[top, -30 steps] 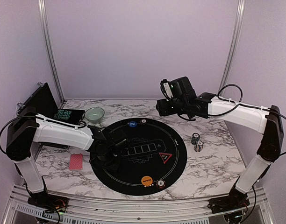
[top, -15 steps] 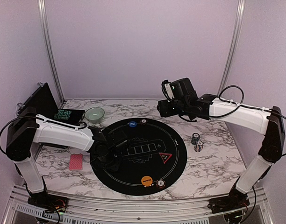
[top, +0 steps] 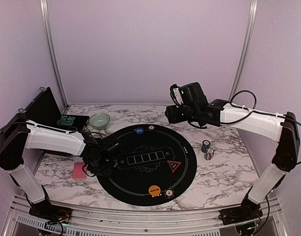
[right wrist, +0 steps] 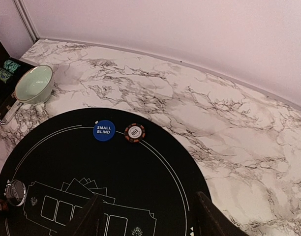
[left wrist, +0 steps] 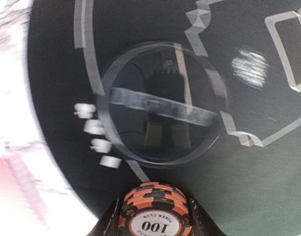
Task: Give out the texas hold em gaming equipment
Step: Move the poker chips pile to the dealer area.
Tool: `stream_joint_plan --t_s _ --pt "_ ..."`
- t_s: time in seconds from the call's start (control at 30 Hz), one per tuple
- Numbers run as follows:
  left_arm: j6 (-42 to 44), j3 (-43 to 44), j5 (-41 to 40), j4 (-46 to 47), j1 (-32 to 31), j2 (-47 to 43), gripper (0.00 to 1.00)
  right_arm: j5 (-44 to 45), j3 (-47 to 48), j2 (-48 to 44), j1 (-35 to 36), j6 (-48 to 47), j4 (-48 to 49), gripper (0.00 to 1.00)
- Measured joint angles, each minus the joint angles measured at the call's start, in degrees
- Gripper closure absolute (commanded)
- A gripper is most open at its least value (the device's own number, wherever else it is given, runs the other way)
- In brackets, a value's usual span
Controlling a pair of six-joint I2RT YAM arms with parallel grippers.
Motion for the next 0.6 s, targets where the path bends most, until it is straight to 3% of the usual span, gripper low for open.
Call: stream_joint_plan --t_s 0.37,0.6 --pt "2.86 -1.16 -1.11 -0.42 5.4 -0.96 0.62 -0.09 0.0 0.0 0.0 -0.15 0.0 0.41" --pt "3.96 -1.22 -1.16 -0.35 5.53 -0.96 0.46 -0.26 0.0 0.0 0.0 -0.15 0.0 0.41"
